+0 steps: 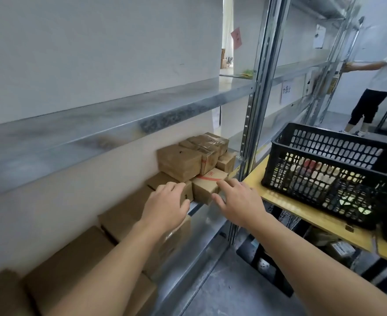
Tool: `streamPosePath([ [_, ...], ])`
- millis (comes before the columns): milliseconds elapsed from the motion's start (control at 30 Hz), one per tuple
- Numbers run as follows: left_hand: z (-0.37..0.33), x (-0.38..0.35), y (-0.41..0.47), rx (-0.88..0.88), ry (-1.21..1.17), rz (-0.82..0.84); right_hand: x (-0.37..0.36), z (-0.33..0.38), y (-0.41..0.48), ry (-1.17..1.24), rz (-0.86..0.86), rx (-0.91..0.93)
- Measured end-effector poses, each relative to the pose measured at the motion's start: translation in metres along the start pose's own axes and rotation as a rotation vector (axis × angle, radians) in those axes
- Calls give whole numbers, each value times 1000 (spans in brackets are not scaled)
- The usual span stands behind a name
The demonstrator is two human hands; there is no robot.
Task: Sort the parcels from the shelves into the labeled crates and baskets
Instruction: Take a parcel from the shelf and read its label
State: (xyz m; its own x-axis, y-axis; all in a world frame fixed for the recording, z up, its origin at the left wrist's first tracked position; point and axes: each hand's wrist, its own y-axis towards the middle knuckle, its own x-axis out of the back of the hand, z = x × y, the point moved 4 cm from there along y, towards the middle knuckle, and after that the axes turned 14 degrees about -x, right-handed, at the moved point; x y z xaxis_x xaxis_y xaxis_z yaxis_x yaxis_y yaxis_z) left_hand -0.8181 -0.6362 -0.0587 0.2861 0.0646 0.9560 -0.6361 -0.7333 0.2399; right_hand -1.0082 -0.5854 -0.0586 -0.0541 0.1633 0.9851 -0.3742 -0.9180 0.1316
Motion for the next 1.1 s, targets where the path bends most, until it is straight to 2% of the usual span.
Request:
streamPosePath([
  [200,16,-17,68,100,-44,-52,-16,-16,87,30,20,73],
  [467,41,-37,140,417,-86,-144,-22,-4,199,113,82,304],
  [633,49,-62,160,608,-243,-212,-38,1,234,152,95,450],
  [733,47,-75,156,701,-344,-322,-50,7,250,200,133,522],
  [967,38,-72,145,680,-345,-503,-65,25,259,288,232,630],
  [1100,30,-65,131,694,-338,-680,-58,32,252,398,276,655],
])
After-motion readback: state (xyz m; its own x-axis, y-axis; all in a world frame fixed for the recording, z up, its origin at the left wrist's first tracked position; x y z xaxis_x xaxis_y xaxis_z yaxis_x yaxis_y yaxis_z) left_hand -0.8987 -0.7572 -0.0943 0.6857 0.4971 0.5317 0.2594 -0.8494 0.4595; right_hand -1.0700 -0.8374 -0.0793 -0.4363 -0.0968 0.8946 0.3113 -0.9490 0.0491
